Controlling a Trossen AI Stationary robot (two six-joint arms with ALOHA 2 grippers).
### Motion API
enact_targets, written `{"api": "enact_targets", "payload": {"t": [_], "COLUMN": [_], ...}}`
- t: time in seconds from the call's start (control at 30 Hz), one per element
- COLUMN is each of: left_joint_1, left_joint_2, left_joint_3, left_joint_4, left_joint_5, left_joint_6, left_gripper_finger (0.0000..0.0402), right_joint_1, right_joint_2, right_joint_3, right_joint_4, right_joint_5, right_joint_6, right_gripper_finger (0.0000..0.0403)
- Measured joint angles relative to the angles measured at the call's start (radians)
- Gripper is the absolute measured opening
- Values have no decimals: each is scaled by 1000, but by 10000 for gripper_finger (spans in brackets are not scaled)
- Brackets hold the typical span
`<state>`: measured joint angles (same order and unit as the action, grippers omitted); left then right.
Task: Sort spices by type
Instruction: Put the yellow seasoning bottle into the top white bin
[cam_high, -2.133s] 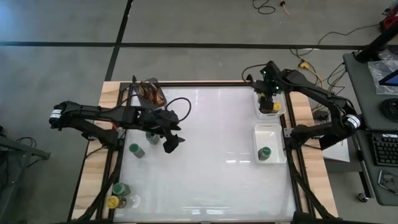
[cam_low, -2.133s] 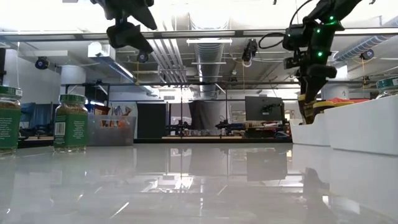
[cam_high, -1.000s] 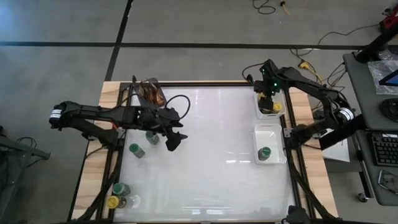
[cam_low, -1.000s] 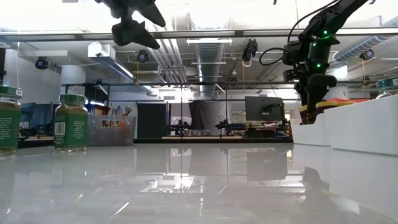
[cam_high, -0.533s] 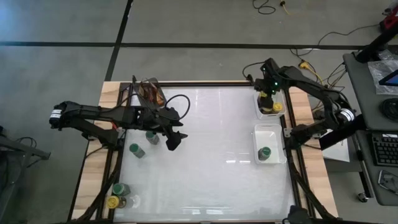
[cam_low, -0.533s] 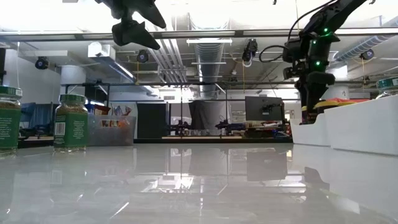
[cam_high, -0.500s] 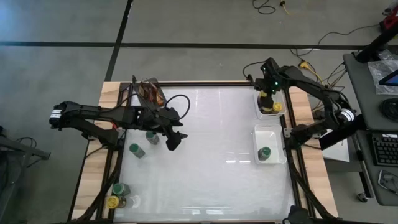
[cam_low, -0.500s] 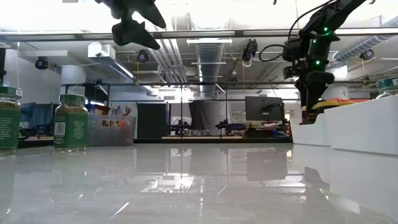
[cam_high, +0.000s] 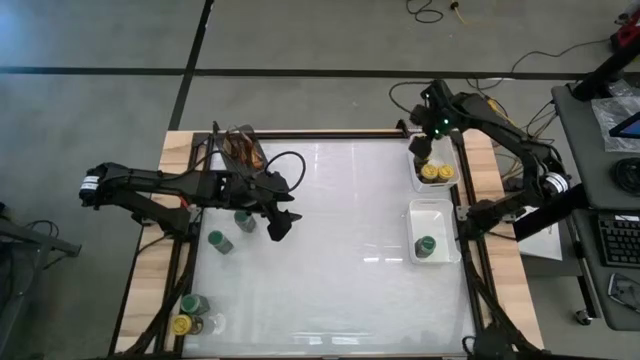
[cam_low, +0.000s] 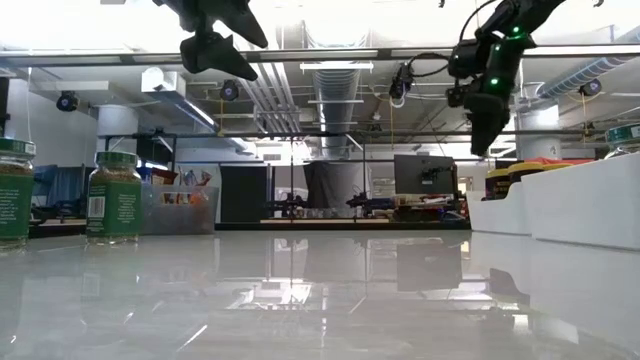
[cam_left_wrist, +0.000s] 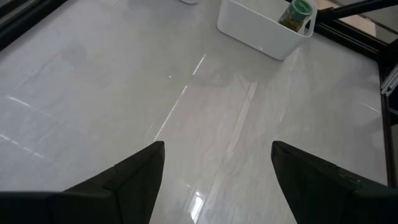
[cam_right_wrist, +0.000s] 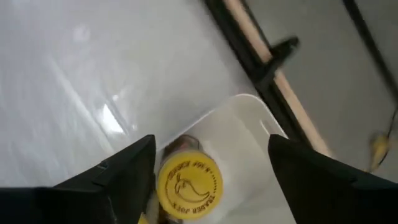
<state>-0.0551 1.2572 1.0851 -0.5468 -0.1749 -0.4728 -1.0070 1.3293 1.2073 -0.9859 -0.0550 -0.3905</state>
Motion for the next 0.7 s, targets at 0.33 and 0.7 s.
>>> {"api": "enact_targets", "payload": {"t": [0.33,0.7], "left_joint_1": [0,0], "left_joint_2": [0,0], "left_joint_3": [0,0], "left_joint_4": [1,1], "left_joint_5": [-26,-27], "left_joint_6": [0,0], "left_gripper_finger": [279,279], "right_joint_1": [-54,-54], "right_joint_2": [150,299], "right_joint_3": [49,100], "right_joint_4": [-92,-162], "right_joint_5": [3,3], "right_joint_6": [554,634], "right_gripper_finger": [228,170]}}
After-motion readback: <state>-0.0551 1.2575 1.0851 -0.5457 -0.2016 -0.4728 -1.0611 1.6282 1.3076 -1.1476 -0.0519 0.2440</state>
